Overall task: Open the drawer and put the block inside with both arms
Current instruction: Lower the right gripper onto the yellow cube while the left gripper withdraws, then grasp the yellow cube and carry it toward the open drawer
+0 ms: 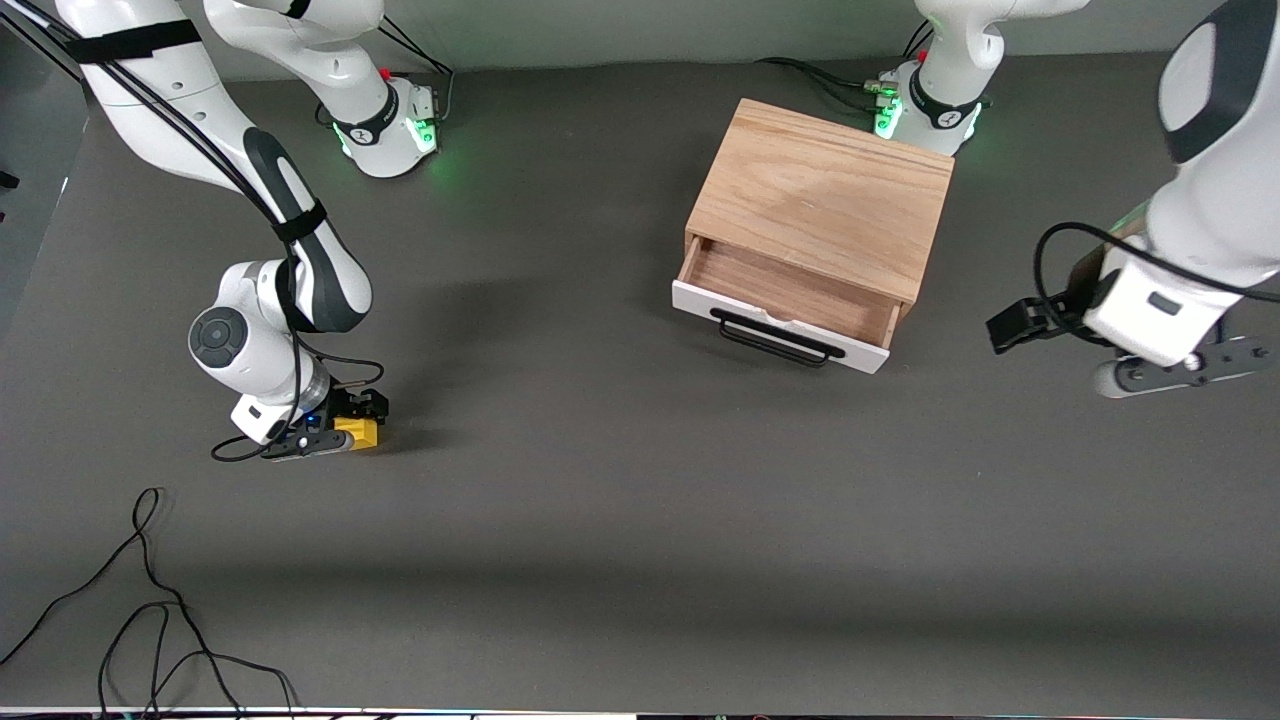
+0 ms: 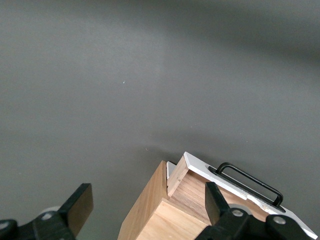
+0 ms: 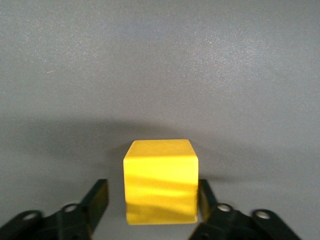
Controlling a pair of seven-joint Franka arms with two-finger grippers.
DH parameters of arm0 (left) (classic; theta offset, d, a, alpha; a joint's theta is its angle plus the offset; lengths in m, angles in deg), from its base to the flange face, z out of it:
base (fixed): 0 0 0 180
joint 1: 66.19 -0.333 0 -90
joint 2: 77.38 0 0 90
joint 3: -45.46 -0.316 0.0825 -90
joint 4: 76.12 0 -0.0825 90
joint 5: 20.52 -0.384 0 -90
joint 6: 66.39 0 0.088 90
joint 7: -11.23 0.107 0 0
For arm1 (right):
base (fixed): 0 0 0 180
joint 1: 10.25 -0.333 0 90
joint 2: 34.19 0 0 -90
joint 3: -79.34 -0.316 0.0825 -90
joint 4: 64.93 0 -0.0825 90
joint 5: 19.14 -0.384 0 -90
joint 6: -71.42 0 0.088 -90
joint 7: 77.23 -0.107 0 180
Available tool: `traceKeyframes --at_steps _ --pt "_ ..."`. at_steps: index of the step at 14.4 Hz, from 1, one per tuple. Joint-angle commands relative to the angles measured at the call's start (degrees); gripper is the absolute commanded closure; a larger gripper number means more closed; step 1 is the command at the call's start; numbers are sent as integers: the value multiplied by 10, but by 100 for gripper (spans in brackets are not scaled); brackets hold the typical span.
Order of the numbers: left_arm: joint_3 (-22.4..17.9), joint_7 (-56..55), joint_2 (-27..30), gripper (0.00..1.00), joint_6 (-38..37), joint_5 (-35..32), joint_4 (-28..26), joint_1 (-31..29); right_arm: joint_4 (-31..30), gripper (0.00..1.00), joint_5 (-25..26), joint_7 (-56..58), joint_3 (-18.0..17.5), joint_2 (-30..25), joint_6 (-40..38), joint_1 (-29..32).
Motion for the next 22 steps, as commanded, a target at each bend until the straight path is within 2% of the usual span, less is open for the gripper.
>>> traceKeyframes --at_steps 1,3,7,10,13,15,17,19,22 --pt "-4 4 21 0 -2 2 -16 2 6 94 6 9 1 -4 3 0" --pt "-4 6 22 0 -11 4 -16 0 29 98 0 1 0 -12 -27 -3" --pt "-4 6 23 0 -11 3 -15 1 168 98 -4 -93 -30 -25 -242 -18" --pt "-4 20 54 0 17 4 -45 1 289 98 -4 -228 -103 -24 -380 -21" --pt "-5 21 117 0 88 5 -142 1 407 98 -3 -398 -173 -17 -486 -48" --pt "-2 48 125 0 88 1 -152 1 460 98 -3 -486 -204 -12 -518 -74" --pt "-3 125 129 0 81 0 -150 1 492 98 -4 -553 -230 -8 -522 -103" --pt "-6 131 128 0 80 0 -144 0 522 98 3 -628 -264 14 -515 -148" --pt "-4 131 122 0 52 1 -114 -8 590 98 52 -739 -266 76 -485 -246"
